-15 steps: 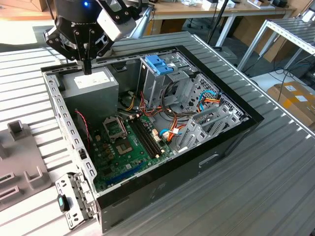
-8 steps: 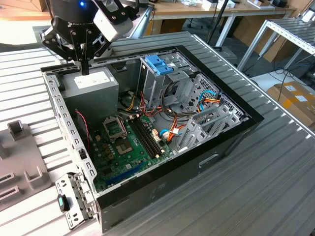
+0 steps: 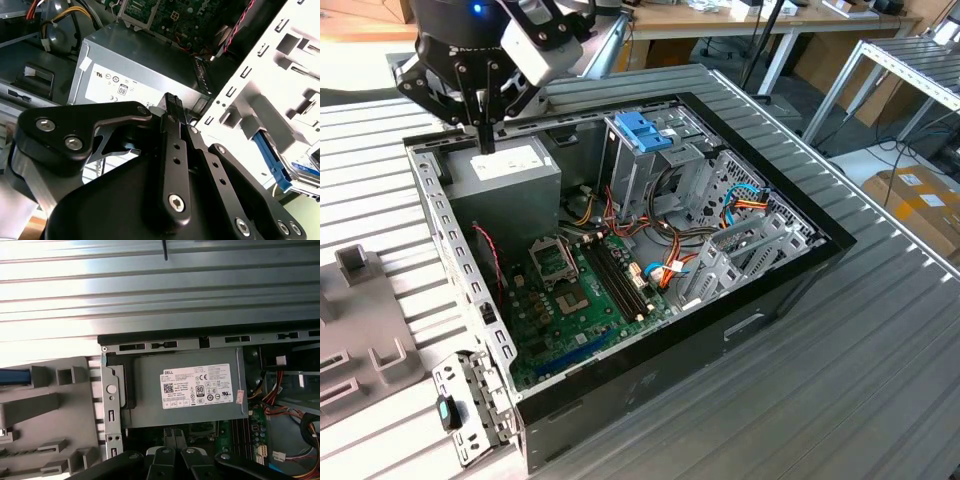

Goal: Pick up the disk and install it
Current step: 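Reach for the disk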

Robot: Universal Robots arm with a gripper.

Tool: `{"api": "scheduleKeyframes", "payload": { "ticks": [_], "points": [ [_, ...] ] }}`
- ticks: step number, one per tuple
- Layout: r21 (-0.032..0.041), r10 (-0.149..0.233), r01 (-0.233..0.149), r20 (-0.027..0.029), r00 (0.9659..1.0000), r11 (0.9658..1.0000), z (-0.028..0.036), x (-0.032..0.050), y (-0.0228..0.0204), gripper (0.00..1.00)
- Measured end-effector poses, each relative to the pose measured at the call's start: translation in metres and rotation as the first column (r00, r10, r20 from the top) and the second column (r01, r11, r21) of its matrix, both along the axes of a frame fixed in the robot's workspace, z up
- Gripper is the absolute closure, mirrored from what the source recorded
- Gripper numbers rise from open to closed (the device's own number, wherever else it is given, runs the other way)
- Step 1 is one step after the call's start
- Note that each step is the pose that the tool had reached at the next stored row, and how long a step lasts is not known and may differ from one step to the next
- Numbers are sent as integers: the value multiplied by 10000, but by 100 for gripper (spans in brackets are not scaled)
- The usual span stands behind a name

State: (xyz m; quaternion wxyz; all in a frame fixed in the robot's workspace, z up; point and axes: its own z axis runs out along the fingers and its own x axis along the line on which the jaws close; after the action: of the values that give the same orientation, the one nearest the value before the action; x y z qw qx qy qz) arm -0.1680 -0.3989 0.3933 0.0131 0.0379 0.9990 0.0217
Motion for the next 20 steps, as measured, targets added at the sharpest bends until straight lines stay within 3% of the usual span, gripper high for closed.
{"api": "scheduleKeyframes", "payload": {
  "ticks": [20],
  "points": [
    [-1,0,0,0,10000,10000,0,-150,0,89]
  ]
}}
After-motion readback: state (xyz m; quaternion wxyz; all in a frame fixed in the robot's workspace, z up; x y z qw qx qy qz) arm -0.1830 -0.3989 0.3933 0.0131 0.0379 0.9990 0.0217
